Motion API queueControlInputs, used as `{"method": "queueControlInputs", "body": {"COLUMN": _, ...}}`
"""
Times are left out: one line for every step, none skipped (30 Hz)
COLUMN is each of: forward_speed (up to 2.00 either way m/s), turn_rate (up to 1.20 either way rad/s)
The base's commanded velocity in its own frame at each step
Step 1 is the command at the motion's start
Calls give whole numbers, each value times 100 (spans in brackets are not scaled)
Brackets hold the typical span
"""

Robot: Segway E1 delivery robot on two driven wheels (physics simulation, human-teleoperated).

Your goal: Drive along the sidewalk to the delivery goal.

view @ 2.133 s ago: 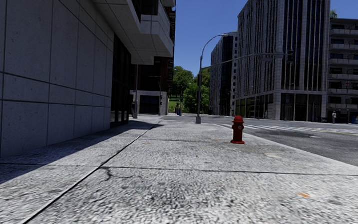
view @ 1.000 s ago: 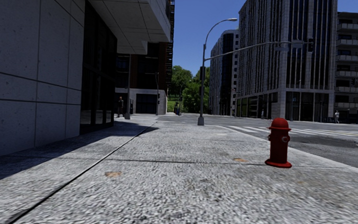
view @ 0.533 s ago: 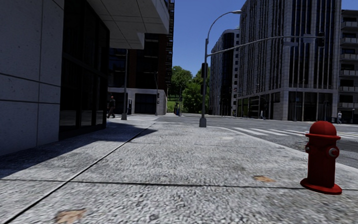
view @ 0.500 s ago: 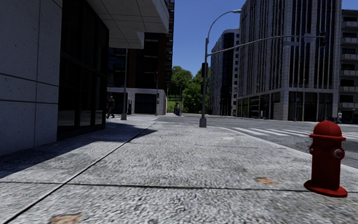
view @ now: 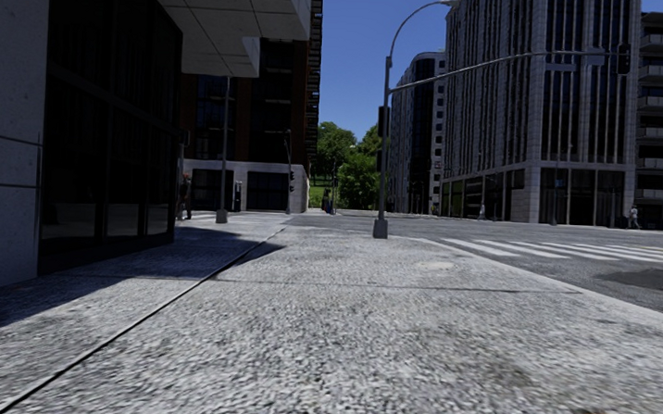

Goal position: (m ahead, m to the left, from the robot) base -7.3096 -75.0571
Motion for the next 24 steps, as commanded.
{"method": "queueControlInputs", "body": {"forward_speed": 200, "turn_rate": 0}}
{"method": "queueControlInputs", "body": {"forward_speed": 200, "turn_rate": 0}}
{"method": "queueControlInputs", "body": {"forward_speed": 200, "turn_rate": 0}}
{"method": "queueControlInputs", "body": {"forward_speed": 200, "turn_rate": 0}}
{"method": "queueControlInputs", "body": {"forward_speed": 200, "turn_rate": 0}}
{"method": "queueControlInputs", "body": {"forward_speed": 200, "turn_rate": 0}}
{"method": "queueControlInputs", "body": {"forward_speed": 200, "turn_rate": 0}}
{"method": "queueControlInputs", "body": {"forward_speed": 200, "turn_rate": 0}}
{"method": "queueControlInputs", "body": {"forward_speed": 200, "turn_rate": 0}}
{"method": "queueControlInputs", "body": {"forward_speed": 200, "turn_rate": 0}}
{"method": "queueControlInputs", "body": {"forward_speed": 200, "turn_rate": 0}}
{"method": "queueControlInputs", "body": {"forward_speed": 200, "turn_rate": 0}}
{"method": "queueControlInputs", "body": {"forward_speed": 200, "turn_rate": 0}}
{"method": "queueControlInputs", "body": {"forward_speed": 200, "turn_rate": 0}}
{"method": "queueControlInputs", "body": {"forward_speed": 200, "turn_rate": 0}}
{"method": "queueControlInputs", "body": {"forward_speed": 200, "turn_rate": 0}}
{"method": "queueControlInputs", "body": {"forward_speed": 200, "turn_rate": 0}}
{"method": "queueControlInputs", "body": {"forward_speed": 200, "turn_rate": 0}}
{"method": "queueControlInputs", "body": {"forward_speed": 200, "turn_rate": 0}}
{"method": "queueControlInputs", "body": {"forward_speed": 200, "turn_rate": 0}}
{"method": "queueControlInputs", "body": {"forward_speed": 200, "turn_rate": 0}}
{"method": "queueControlInputs", "body": {"forward_speed": 200, "turn_rate": 0}}
{"method": "queueControlInputs", "body": {"forward_speed": 200, "turn_rate": 0}}
{"method": "queueControlInputs", "body": {"forward_speed": 200, "turn_rate": 0}}
